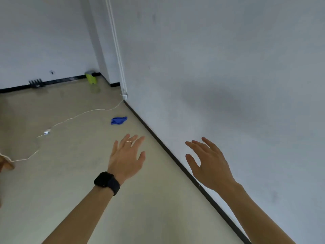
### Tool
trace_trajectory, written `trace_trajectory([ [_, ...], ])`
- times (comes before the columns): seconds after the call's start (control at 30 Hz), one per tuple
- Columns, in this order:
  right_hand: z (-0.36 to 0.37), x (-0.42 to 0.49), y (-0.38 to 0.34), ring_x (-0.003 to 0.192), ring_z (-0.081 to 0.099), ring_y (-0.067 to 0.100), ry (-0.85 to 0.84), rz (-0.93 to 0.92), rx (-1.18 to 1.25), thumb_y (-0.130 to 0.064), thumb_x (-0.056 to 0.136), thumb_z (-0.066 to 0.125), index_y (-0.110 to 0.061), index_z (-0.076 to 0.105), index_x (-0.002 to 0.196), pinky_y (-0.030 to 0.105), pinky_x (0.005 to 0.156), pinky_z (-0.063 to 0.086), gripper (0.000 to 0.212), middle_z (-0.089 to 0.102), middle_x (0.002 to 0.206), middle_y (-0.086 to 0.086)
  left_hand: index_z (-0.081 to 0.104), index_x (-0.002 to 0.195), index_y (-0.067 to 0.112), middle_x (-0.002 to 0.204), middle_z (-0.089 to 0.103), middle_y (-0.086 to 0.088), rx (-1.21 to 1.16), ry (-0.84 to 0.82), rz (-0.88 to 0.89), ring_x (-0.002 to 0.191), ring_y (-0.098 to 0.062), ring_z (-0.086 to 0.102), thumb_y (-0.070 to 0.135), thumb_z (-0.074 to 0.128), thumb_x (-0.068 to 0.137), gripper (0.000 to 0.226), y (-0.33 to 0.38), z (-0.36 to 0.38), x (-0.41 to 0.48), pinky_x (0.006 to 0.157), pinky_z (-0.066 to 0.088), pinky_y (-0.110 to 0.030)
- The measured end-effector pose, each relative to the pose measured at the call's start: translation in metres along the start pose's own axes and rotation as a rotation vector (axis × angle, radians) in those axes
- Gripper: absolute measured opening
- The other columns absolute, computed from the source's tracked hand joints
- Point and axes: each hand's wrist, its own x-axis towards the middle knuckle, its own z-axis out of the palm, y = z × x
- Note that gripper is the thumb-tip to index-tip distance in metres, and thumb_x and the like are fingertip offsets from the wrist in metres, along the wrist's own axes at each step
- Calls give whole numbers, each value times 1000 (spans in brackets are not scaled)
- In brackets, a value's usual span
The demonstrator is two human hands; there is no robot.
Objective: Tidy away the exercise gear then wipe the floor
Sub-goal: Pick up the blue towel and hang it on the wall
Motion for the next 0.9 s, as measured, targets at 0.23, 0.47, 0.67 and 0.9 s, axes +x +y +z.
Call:
trace_trajectory([
  [0.23,89,93,-158,150,13,11,-94,-104,90,-50,101,37,-40,37,148,34,121,16,48,42,151,-17,24,153,39,160,27,9,18,34,-184,152,-15,9,44,41,99,57,-203,-58,7,122,7,-44],
  [0.47,161,186,-264,149,18,10,-120,-177,93,-52,99,39,-40,41,146,37,121,21,49,45,149,-19,27,152,39,160,29,9,2,59,-279,151,-15,10,43,41,99,55,-352,-82,44,123,7,-45],
  [0.67,249,284,-329,147,27,14,-140,-256,100,-47,98,48,-36,47,144,38,119,27,47,52,144,-13,27,152,40,159,30,9,9,64,-337,151,-15,12,44,42,99,55,-474,-72,96,122,11,-45],
  [0.9,373,429,-405,146,30,17,-213,-311,147,-49,99,45,-34,46,144,43,118,30,48,53,144,-11,29,151,37,158,32,7,74,55,-409,150,-19,18,44,43,99,55,-615,-65,193,122,15,-46],
])
